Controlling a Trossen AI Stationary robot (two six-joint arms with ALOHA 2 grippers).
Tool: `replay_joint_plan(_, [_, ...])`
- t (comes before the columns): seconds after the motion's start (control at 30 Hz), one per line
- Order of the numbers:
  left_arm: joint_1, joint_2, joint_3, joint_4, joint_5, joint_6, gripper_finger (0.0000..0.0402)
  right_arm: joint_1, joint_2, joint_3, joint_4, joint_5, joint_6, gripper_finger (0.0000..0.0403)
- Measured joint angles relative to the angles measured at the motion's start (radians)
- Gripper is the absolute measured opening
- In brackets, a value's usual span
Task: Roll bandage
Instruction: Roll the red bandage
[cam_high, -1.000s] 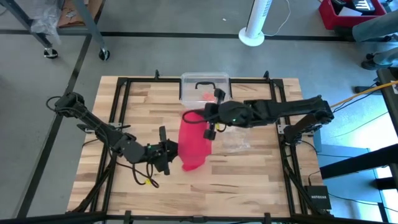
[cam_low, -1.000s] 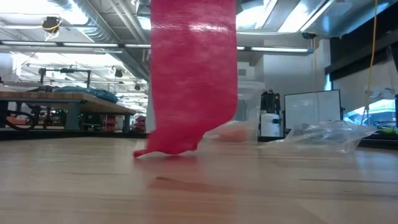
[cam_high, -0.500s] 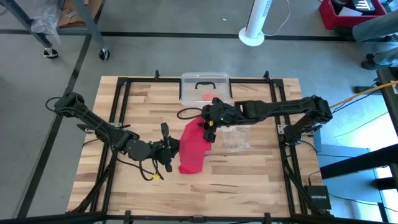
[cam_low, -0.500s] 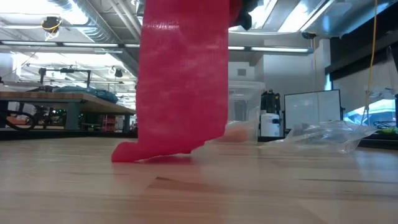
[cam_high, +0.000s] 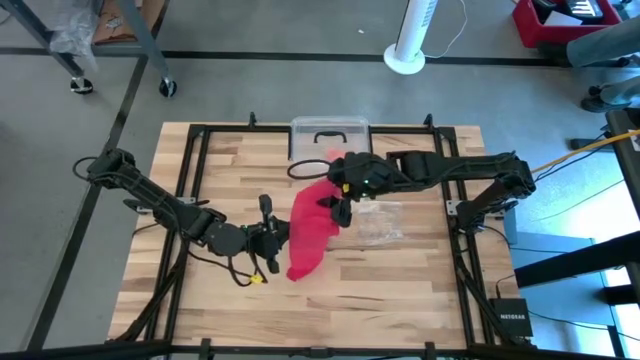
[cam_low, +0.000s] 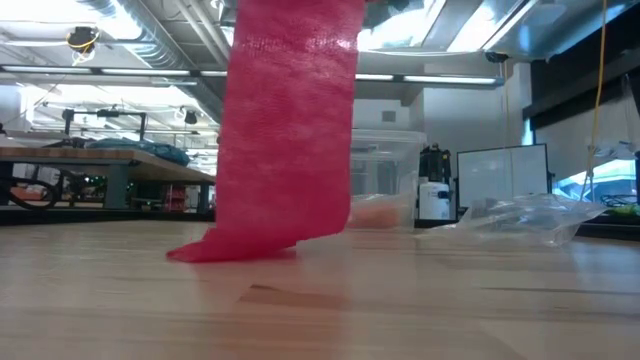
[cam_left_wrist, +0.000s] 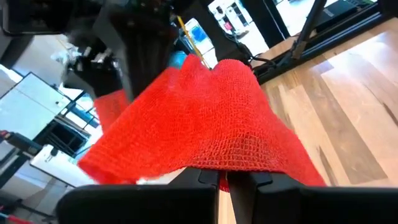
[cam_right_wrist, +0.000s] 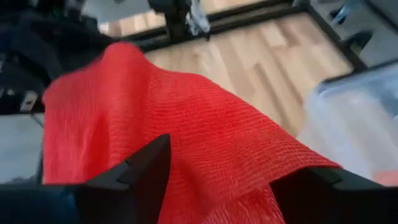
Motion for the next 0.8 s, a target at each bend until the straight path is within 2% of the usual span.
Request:
replay_joint_plan(0.13, [0.001, 0.0, 0.0, 0.0, 0.001, 0.014, 0.0004, -0.012, -0.004, 0.002, -0.078, -0.072, 0.067, 0.0249])
replay_joint_plan(0.23, [0.007, 0.0, 0.0, 0.0, 0.001, 0.013, 0.0004, -0.02, -0.013, 0.043, -0.129, -0.074, 0.099, 0.0249])
replay_joint_plan(0.43, [0.01, 0.0, 0.0, 0.0, 0.0, 0.006, 0.0004, -0.019, -0.015, 0.099, -0.113, 0.063, 0.146, 0.0248])
replay_joint_plan(0.53, [0.01, 0.0, 0.0, 0.0, 0.001, 0.006, 0.0004, -0.027, -0.014, 0.098, -0.157, -0.03, 0.173, 0.0248])
replay_joint_plan(0.7, [0.01, 0.0, 0.0, 0.002, 0.001, 0.015, 0.0004, -0.025, -0.045, 0.098, -0.177, -0.053, 0.167, 0.0248])
replay_joint_plan(0.8, [0.015, 0.0, 0.0, 0.0, 0.001, 0.016, 0.0004, -0.025, -0.059, 0.099, -0.198, -0.108, 0.198, 0.0248])
